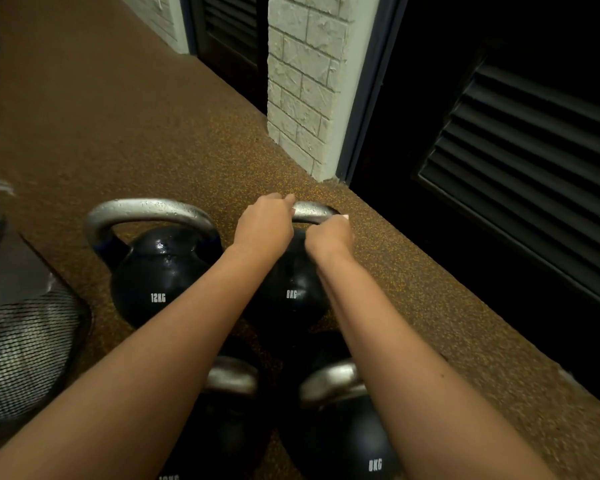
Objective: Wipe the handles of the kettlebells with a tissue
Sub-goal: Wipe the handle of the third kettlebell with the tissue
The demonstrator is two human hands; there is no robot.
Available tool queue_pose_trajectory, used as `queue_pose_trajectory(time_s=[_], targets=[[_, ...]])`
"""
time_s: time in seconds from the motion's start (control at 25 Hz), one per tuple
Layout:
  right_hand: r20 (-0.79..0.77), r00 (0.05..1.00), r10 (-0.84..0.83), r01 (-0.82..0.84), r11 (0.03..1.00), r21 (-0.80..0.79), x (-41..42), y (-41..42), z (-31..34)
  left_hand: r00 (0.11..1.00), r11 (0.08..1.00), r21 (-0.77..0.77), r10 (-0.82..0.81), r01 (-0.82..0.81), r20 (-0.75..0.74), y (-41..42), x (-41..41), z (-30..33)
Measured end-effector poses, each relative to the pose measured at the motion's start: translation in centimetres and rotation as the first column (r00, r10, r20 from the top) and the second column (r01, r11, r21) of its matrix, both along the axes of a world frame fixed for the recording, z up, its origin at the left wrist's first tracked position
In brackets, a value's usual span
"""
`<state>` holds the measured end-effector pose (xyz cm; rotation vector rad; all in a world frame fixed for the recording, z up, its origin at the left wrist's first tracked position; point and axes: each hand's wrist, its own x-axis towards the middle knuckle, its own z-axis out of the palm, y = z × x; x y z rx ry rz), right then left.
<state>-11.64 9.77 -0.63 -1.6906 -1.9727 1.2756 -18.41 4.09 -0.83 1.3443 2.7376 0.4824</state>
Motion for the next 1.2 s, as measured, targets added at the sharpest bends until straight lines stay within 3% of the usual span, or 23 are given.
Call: queue_pose_trajectory(time_s=[0.08, 0.2, 0.24, 0.36, 0.44, 0.52, 0.6, 0.72, 0.96, 1.04, 1.08, 1.12, 1.16, 1.2], targets=[[-0.186, 0.976, -0.110, 0.094, 0.992, -0.089, -0.3, -1.1, -0.5, 1.000, 1.000, -0.003, -0.009, 0.009, -0.003, -0.1, 0.0, 0.0], [-0.497, 0.758, -0.423, 0.231, 0.886, -0.402, -0.2, -1.1, 1.5, 1.000, 1.000, 0.005, -0.017, 0.017, -0.001, -0.3, 0.0, 0.1], [-0.536, 0.699, -0.472, 0.206, 0.852, -0.482, -0.1, -0.9, 2.1, 1.000, 1.000, 0.005, -0.016, 0.016, 0.001, -0.3, 0.0, 0.1], [-0.599, 0.655, -0.460, 0.113, 0.844, -0.525, 1.1, -0.6, 2.9, 1.000, 1.000, 0.007, -0.008, 0.008, 0.005, -0.3, 0.2, 0.2], [-0.542, 0.764, -0.351, 0.113, 0.899, -0.424, 2.1, -0.4, 2.0, 1.000, 1.000, 0.020, -0.011, 0.011, -0.006, -0.4, 0.3, 0.2], [-0.192, 0.979, -0.064, 0.042, 0.993, -0.114, 2.7, 0.2, 0.4, 1.000, 0.999, 0.031, -0.010, 0.010, -0.004, -0.5, 0.4, 0.3], [0.104, 0.993, 0.062, -0.066, 0.997, 0.042, 2.4, 1.4, -0.6, 1.000, 1.000, 0.028, -0.002, 0.002, -0.001, -0.5, 0.5, 0.4], [0.175, 0.978, 0.114, -0.122, 0.992, 0.039, 2.2, 2.6, -0.9, 1.000, 1.000, 0.026, 0.000, 0.000, 0.010, -0.5, 0.4, 0.3], [0.145, 0.983, 0.111, -0.114, 0.993, 0.014, 2.6, 2.8, -1.7, 1.000, 0.999, 0.040, 0.005, -0.006, 0.017, -0.6, 0.6, 0.4], [0.046, 0.980, 0.191, -0.193, 0.980, 0.038, 4.0, 2.2, -0.6, 1.000, 0.999, 0.039, 0.008, -0.009, 0.014, -0.7, 0.5, 0.5], [-0.084, 0.973, 0.214, -0.209, 0.976, 0.061, 5.0, 1.5, 0.3, 1.000, 0.999, 0.044, 0.010, -0.010, 0.015, -0.7, 0.5, 0.5], [-0.296, 0.946, 0.132, -0.126, 0.991, 0.040, 5.5, 1.1, 1.0, 1.000, 0.999, 0.047, 0.009, -0.010, 0.018, -0.7, 0.5, 0.5], [-0.521, 0.849, -0.085, 0.031, 0.993, -0.111, 5.5, 1.2, 1.5, 1.000, 0.999, 0.048, 0.006, -0.007, 0.020, -0.8, 0.6, 0.5], [-0.675, 0.629, -0.386, 0.140, 0.910, -0.390, 5.3, 1.6, 2.0, 1.000, 0.999, 0.051, 0.003, -0.004, 0.021, -0.8, 0.6, 0.4]])
